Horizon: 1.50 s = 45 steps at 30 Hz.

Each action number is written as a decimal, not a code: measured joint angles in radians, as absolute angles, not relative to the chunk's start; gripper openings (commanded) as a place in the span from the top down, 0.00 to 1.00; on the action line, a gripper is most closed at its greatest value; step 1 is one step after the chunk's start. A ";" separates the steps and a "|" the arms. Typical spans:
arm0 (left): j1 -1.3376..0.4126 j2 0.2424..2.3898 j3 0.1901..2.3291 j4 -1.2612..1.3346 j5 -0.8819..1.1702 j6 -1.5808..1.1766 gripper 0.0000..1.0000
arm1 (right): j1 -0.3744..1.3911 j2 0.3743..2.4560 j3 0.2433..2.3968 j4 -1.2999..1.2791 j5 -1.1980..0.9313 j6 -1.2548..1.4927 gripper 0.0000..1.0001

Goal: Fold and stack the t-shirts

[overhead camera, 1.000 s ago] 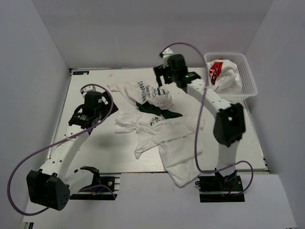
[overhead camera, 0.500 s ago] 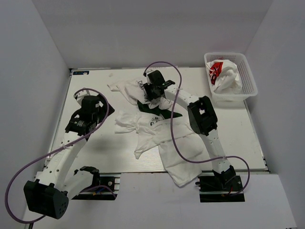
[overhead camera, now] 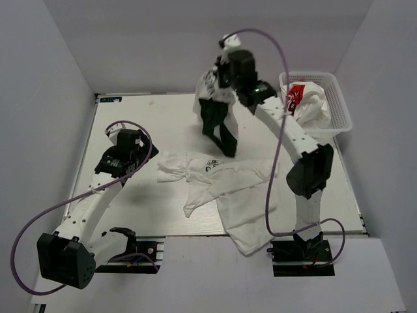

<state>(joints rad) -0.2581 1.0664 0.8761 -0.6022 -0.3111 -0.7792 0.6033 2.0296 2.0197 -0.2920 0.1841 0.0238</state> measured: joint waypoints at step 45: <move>-0.259 1.673 1.148 -0.655 -0.231 -0.694 0.00 | -0.134 2.036 1.560 0.022 0.190 0.155 0.09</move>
